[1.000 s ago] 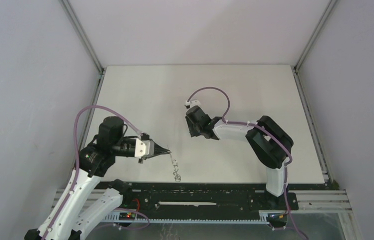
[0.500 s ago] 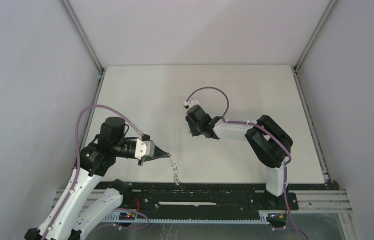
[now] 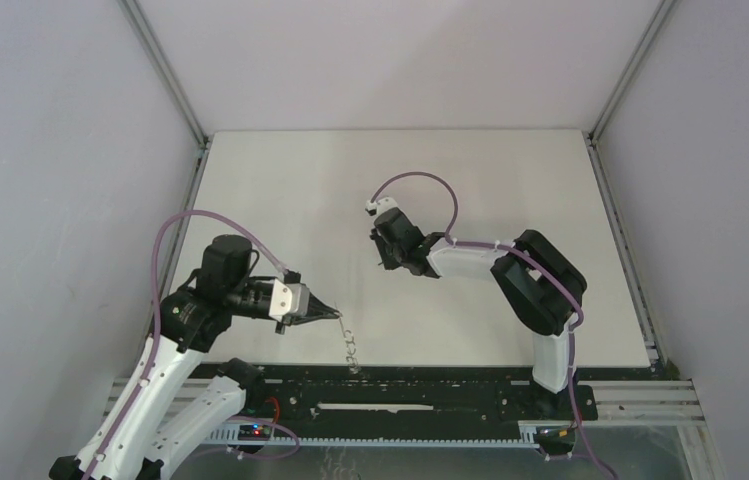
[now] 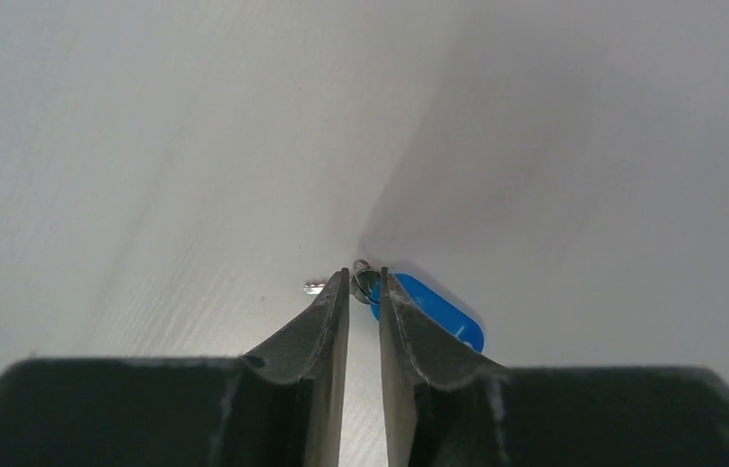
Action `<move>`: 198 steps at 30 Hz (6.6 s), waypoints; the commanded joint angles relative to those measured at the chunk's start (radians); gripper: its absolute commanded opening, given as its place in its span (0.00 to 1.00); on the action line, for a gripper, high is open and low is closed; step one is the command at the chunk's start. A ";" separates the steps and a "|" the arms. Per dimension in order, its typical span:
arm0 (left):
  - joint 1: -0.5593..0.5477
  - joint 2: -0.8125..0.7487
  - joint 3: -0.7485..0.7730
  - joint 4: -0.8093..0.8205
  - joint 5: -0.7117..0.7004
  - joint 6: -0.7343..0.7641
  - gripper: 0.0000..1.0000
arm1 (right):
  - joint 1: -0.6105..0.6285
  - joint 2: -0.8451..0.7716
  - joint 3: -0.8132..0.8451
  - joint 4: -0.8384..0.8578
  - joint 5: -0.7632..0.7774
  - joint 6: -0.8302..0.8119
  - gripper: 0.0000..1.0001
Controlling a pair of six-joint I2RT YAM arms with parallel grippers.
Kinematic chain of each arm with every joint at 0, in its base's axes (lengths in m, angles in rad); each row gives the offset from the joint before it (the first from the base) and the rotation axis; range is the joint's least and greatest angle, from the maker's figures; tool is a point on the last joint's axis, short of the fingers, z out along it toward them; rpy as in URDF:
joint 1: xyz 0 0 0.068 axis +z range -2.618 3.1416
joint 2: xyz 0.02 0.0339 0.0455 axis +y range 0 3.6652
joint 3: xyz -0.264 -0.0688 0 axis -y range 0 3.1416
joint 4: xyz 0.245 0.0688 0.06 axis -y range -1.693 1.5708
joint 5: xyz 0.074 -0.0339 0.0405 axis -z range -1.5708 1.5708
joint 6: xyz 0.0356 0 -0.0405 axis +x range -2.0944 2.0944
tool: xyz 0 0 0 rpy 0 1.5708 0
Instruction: Put the keys on the keyring
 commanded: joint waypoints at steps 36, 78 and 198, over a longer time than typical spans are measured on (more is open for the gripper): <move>0.002 0.044 0.067 0.043 0.228 -0.003 0.00 | 0.132 -0.949 -0.515 0.221 -0.431 -0.385 0.00; -0.205 0.222 0.236 -0.092 0.191 0.358 0.00 | 0.464 -1.093 -0.394 0.057 -0.492 -0.801 0.00; -0.210 0.199 0.159 0.454 0.283 -0.376 0.00 | 0.418 -1.128 -0.330 0.197 -0.585 -0.810 0.00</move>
